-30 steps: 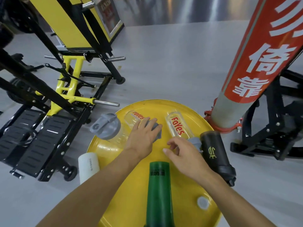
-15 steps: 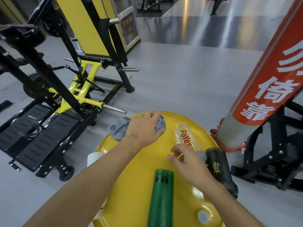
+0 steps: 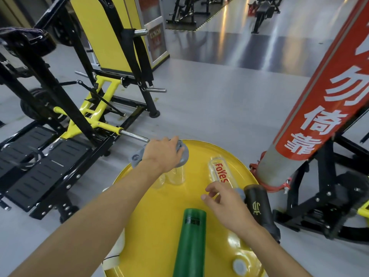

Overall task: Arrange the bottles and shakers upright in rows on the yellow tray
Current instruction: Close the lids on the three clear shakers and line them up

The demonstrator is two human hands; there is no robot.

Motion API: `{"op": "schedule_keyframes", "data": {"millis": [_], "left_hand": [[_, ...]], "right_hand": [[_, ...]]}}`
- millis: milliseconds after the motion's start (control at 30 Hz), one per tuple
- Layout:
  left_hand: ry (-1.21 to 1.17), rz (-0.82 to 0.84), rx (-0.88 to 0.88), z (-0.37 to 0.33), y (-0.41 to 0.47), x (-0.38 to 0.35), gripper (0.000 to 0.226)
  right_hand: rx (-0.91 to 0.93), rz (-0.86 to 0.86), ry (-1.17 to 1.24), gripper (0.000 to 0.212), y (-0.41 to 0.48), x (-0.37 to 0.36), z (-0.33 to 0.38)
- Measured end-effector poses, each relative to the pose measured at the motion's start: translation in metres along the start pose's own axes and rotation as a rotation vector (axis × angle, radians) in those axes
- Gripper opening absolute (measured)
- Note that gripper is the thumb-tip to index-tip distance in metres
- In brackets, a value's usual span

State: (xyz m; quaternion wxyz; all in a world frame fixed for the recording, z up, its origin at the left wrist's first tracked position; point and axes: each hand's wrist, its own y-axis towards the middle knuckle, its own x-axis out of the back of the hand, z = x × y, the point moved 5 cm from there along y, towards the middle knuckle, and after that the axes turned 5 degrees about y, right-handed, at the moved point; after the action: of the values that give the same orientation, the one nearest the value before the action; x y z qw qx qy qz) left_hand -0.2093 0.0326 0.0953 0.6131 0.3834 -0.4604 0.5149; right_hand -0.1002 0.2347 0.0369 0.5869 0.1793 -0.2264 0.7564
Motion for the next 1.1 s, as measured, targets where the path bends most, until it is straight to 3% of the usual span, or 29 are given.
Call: {"op": "schedule_keyframes", "data": {"millis": [567,767,1100], "left_hand": [[-0.191,-0.009,0.100,0.007,-0.001,-0.007,0.048],[-0.208,0.074,0.104,0.006,-0.004,-0.011,0.073],[-0.265,0.107,0.121,0.006,-0.006,-0.010,0.078]], "right_hand": [[-0.026,0.028,-0.009,0.022,-0.001,-0.009,0.001],[-0.033,0.037,-0.020,0.022,-0.002,-0.010,0.000],[-0.038,0.043,-0.017,0.022,-0.006,-0.013,-0.001]]}}
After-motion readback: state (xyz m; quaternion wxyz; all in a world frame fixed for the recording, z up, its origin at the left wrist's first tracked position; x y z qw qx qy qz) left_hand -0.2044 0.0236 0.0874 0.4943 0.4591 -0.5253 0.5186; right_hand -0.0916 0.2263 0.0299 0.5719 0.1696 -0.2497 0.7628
